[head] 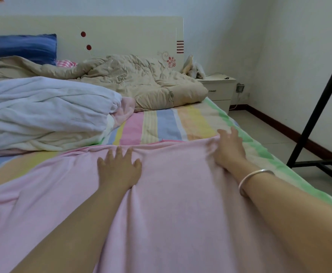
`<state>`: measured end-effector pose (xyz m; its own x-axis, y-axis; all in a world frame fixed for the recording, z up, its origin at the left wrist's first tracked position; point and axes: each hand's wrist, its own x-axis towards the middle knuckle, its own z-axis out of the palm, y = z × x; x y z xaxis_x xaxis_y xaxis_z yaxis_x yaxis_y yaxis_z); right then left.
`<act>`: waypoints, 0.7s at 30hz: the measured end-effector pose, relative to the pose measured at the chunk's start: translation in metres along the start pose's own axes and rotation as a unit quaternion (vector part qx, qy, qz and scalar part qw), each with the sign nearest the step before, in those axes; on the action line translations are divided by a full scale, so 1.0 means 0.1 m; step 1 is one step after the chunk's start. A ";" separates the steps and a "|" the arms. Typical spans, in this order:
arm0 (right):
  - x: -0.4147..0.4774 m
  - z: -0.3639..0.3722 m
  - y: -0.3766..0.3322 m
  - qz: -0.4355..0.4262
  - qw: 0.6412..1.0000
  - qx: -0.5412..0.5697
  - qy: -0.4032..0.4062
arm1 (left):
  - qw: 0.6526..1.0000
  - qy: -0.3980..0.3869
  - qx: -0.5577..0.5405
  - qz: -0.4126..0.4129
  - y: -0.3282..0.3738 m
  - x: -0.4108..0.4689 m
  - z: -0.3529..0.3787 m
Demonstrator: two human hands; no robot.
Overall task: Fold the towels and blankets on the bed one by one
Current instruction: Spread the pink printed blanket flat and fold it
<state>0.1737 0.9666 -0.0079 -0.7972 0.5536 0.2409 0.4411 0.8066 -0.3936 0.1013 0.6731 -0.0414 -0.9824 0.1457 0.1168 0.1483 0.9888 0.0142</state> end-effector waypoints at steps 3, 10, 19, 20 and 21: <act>-0.44 -0.10 -0.23 -0.078 0.994 -0.061 -0.044 | 0.991 0.113 -0.014 0.074 0.02 -0.25 -0.09; -1.54 -0.59 0.36 -0.102 0.960 -0.166 -0.199 | 0.970 0.061 -0.218 0.091 -0.10 -1.08 -0.16; -3.13 -1.46 0.72 -0.152 0.955 -0.124 -0.221 | 0.966 -0.095 -0.071 0.229 0.33 -3.27 -0.69; -3.43 -1.50 0.72 -0.194 0.945 -0.121 -0.232 | 0.961 -0.093 -0.071 0.251 0.40 -3.51 -0.72; -3.65 -1.55 0.75 -0.208 0.937 -0.133 -0.245 | 0.954 -0.100 -0.072 0.274 0.47 -3.71 -0.74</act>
<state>0.5616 0.8576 0.0117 -0.9879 0.0701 -0.1386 0.0849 0.9909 -0.1044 0.4812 0.6628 -0.0105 -0.7529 0.6566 -0.0449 0.6456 0.7500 0.1441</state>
